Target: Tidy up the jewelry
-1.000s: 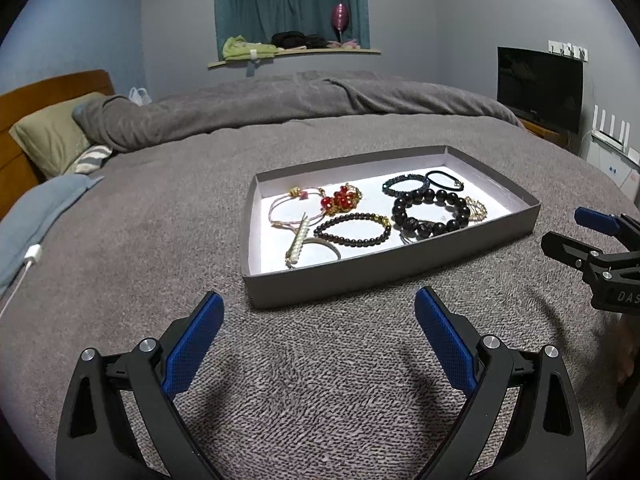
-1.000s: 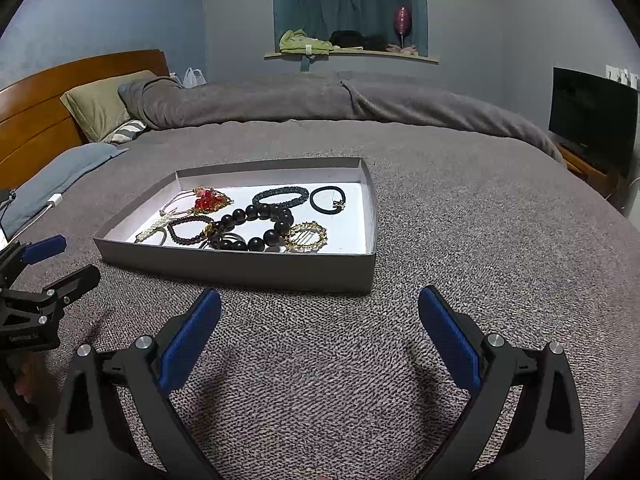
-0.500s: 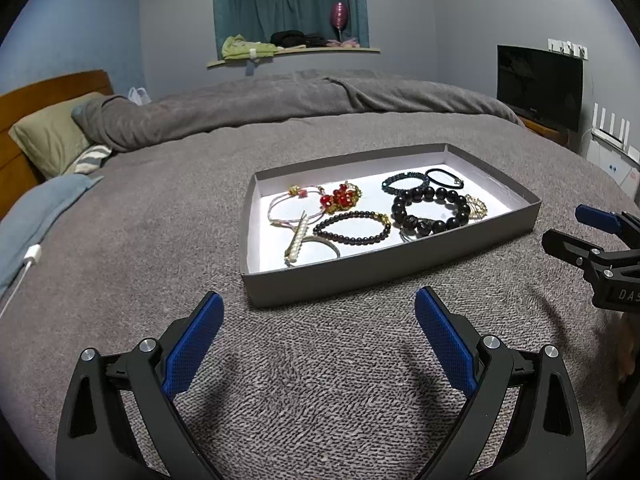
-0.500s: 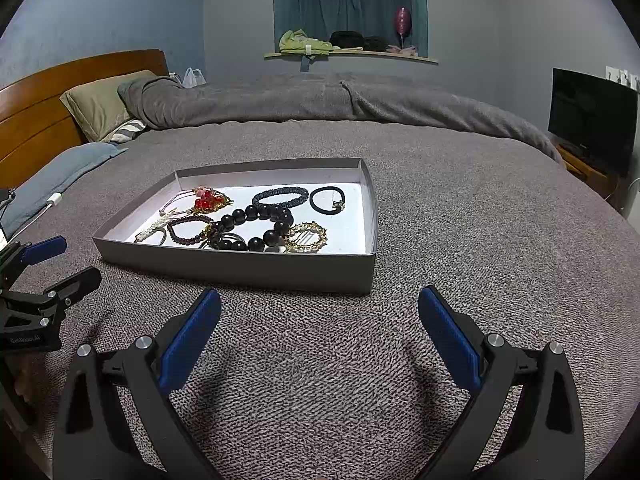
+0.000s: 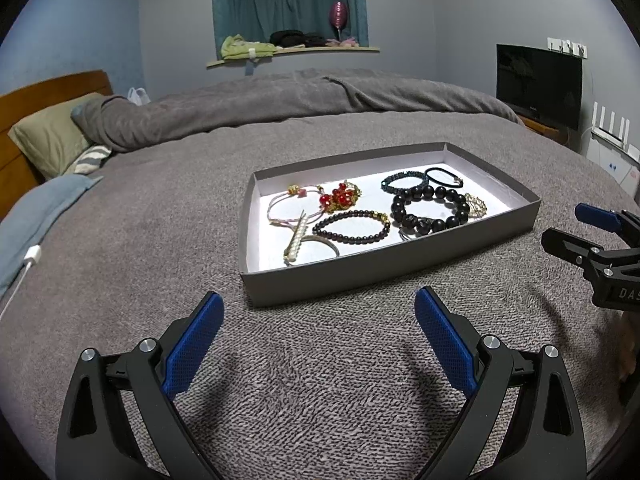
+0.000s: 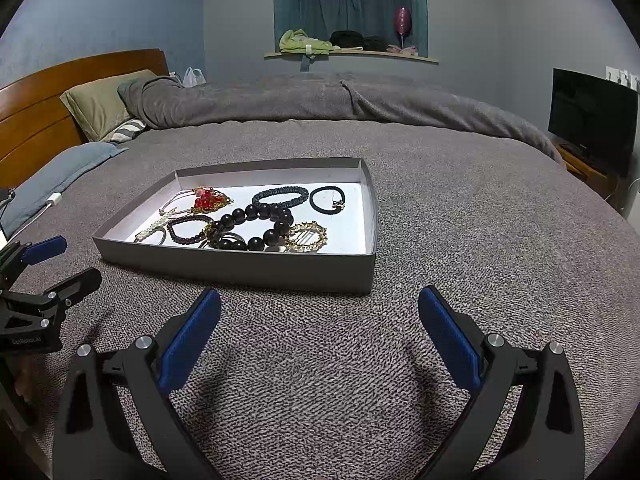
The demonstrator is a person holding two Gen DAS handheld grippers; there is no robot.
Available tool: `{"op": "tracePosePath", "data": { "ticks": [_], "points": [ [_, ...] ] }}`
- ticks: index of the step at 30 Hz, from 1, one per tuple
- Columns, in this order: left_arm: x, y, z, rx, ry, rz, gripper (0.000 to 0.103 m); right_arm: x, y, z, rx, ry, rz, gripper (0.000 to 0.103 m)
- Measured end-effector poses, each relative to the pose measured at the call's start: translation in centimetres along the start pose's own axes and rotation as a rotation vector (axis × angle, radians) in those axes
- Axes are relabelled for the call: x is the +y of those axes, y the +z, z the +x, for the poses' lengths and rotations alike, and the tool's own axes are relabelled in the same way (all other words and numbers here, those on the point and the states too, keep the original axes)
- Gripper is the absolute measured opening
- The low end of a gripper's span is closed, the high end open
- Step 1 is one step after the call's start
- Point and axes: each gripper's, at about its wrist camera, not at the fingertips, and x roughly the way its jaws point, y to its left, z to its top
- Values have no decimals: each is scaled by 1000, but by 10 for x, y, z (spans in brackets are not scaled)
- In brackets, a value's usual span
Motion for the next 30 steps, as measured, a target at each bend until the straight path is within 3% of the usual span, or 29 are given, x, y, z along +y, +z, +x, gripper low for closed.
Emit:
{"op": "tracePosePath", "data": {
  "ticks": [21, 30],
  "points": [
    [-3, 1, -3, -29, -9, 36, 96, -1, 0, 1, 3, -1, 0, 97],
    [1, 1, 5, 20, -13, 14, 96, -3, -1, 1, 8, -3, 0, 97]
  ]
}}
